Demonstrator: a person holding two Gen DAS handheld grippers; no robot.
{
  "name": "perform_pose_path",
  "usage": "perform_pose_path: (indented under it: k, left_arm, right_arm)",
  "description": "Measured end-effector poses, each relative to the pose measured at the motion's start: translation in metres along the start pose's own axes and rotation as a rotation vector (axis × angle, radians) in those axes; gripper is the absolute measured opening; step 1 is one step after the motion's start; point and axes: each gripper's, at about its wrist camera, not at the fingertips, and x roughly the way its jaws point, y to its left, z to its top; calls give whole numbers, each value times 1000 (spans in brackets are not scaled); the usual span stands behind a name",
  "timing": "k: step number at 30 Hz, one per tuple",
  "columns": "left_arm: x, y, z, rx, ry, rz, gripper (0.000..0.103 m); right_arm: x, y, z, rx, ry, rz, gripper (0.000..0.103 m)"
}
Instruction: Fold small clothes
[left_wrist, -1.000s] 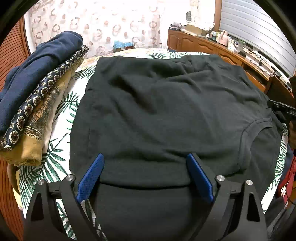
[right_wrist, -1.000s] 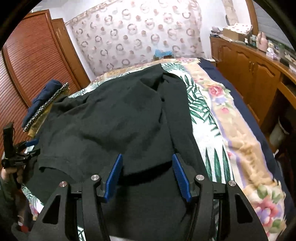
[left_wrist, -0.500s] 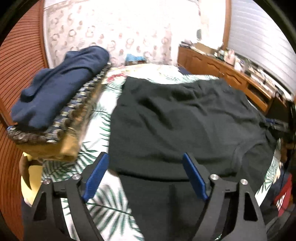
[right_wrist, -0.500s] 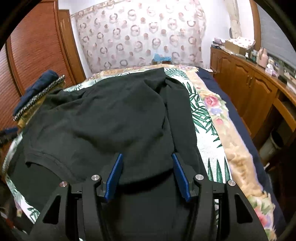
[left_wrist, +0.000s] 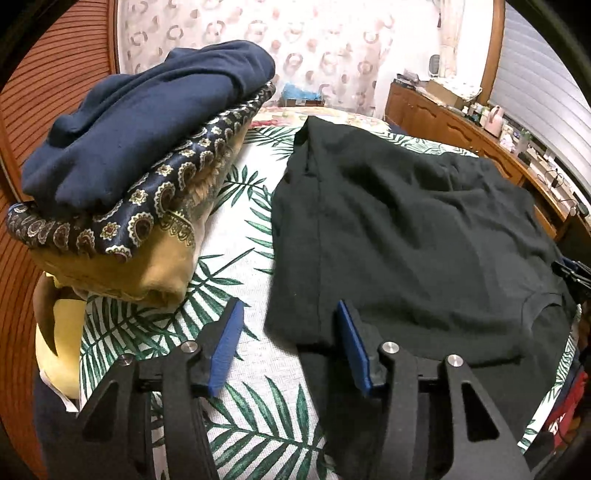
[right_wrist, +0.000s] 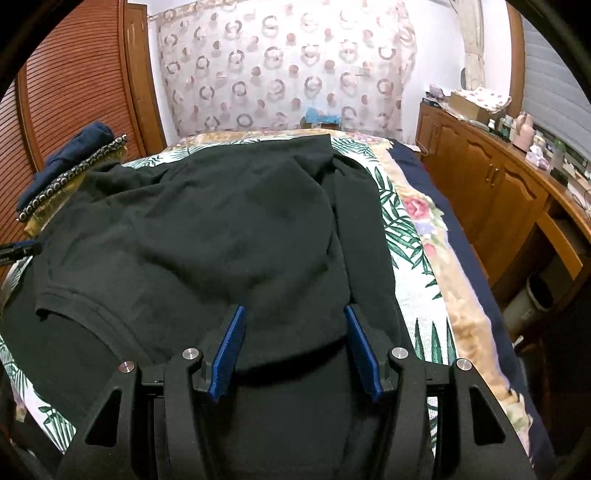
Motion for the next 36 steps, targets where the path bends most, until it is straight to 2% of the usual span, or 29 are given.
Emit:
perform_pose_path:
  k: [2, 4, 5, 10, 17, 27, 33, 36]
  left_arm:
    - [0, -2, -1, 15, -1, -27, 23]
    - [-1, -6, -1, 25, -6, -43, 13]
    - [-4, -8, -1, 29, -17, -39, 11]
    - [-24, -17, 4, 30, -90, -52, 10]
    - [-31, -26, 13, 33, -109, -87, 9]
    - [-32, -31, 20, 56, -101, -71, 9]
    - [-18, -26, 23, 73, -36, -59, 10]
    - [-17, -21, 23, 69, -34, -49, 15]
  right_arm:
    - [0, 0, 0, 1, 0, 1, 58]
    - [0, 0, 0, -1, 1, 1, 58]
    - [1, 1, 0, -3, 1, -2, 58]
    - [2, 3, 1, -14, 4, -12, 58]
    - [2, -2, 1, -17, 3, -7, 59]
    - [2, -5, 2, -21, 6, -2, 59]
    - [3, -5, 2, -22, 6, -1, 59]
    - [3, -5, 2, -23, 6, 0, 59]
